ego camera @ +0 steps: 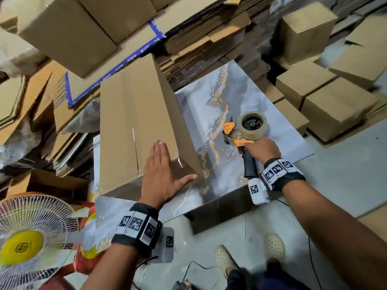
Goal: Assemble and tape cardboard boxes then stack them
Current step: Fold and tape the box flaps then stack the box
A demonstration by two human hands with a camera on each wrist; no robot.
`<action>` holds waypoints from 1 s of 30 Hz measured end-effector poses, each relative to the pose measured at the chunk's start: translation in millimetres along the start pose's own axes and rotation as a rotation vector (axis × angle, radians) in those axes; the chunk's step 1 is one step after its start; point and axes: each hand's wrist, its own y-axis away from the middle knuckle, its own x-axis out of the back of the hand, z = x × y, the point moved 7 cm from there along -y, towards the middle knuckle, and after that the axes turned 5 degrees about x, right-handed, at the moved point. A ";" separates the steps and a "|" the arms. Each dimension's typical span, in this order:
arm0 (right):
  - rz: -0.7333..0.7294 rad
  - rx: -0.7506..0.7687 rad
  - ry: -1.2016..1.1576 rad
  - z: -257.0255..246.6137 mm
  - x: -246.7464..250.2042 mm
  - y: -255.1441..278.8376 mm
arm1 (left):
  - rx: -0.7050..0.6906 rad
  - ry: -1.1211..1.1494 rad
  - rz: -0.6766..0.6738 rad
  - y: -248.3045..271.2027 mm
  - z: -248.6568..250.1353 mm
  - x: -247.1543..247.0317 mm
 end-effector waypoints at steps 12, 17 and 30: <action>-0.043 0.481 -0.725 -162.3 -14.6 105.2 | 0.062 0.916 -0.285 -4.3 -32.7 27.0; -0.294 0.462 -1.139 -191.1 -39.3 123.5 | 0.004 0.762 0.033 -30.1 -68.0 46.4; -0.365 0.298 -0.657 -140.2 -157.0 67.2 | -0.104 0.233 -0.025 -62.2 -62.5 8.0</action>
